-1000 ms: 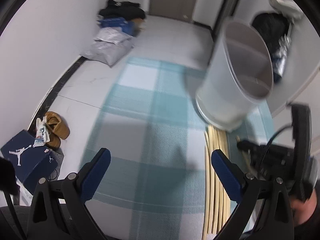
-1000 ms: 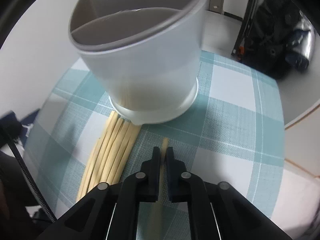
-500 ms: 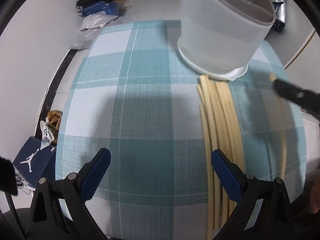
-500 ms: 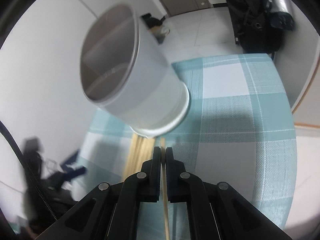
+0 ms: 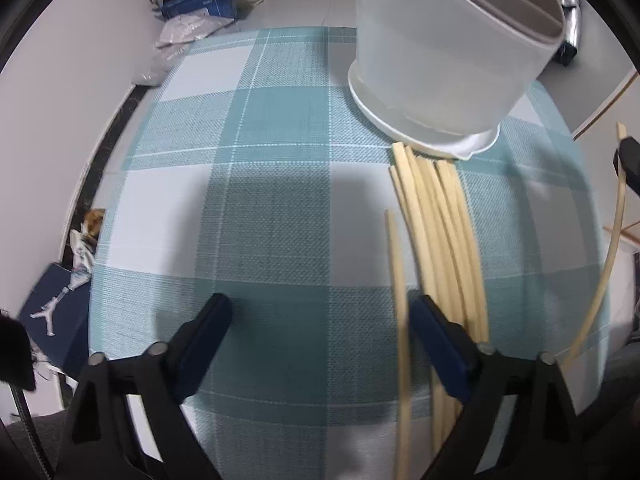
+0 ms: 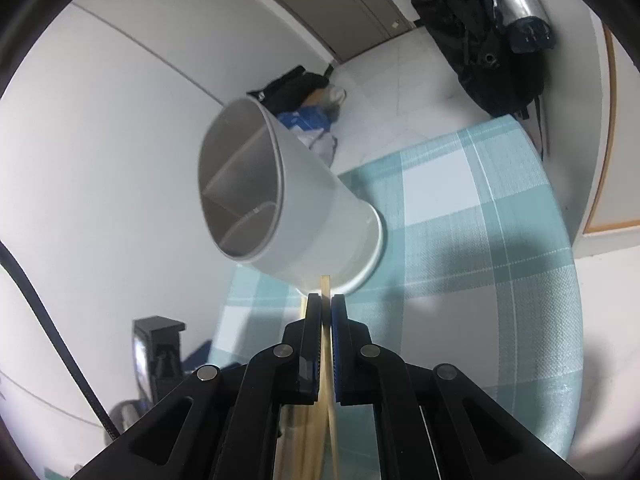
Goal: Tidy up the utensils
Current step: 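Lift the chopstick with the right gripper and carry it over the holder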
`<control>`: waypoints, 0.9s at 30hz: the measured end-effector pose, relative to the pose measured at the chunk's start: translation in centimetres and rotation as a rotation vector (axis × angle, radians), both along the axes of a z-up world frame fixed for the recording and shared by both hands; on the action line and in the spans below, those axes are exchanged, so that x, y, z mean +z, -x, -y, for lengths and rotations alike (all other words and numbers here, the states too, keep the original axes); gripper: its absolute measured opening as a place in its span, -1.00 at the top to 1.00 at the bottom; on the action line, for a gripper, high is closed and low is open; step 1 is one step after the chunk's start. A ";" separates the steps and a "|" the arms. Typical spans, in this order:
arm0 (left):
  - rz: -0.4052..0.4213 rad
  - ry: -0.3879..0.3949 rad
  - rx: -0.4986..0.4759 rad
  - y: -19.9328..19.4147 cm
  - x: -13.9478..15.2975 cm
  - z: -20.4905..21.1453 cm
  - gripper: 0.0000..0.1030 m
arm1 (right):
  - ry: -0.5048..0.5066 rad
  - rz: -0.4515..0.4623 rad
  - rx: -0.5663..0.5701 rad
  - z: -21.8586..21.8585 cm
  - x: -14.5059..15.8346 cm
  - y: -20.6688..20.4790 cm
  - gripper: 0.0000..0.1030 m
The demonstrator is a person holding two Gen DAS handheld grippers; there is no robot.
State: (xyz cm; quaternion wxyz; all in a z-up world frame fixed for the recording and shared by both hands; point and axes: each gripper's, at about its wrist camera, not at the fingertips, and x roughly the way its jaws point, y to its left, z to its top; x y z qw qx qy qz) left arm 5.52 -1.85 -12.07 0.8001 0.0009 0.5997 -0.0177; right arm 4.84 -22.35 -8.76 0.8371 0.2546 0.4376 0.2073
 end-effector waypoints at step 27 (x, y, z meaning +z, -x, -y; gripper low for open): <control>0.460 0.219 0.039 2.3 10.3 -0.2 0.97 | 0.140 0.238 0.017 -1.6 3.2 2.8 0.93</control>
